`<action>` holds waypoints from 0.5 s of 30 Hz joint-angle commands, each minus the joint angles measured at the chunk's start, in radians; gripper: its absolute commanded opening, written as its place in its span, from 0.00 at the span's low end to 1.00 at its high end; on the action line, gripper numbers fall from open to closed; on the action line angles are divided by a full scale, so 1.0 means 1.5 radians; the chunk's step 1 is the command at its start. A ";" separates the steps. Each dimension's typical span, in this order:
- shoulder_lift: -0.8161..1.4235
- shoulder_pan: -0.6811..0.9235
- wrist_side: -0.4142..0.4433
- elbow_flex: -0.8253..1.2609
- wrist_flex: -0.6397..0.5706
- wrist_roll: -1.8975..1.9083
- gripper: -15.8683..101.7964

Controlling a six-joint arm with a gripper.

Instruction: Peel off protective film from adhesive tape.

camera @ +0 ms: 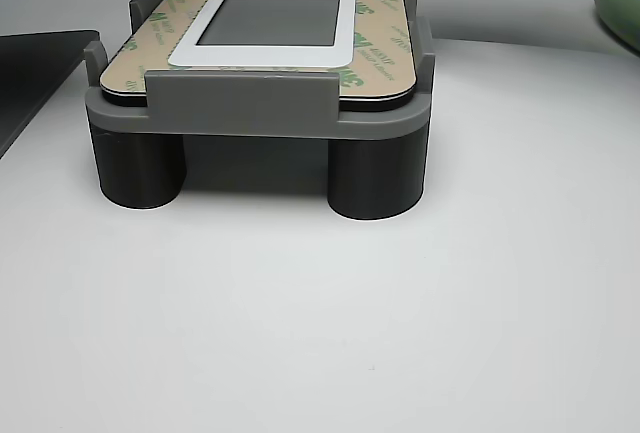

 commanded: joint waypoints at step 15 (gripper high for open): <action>0.481 -0.251 -0.002 0.235 -0.101 0.950 0.98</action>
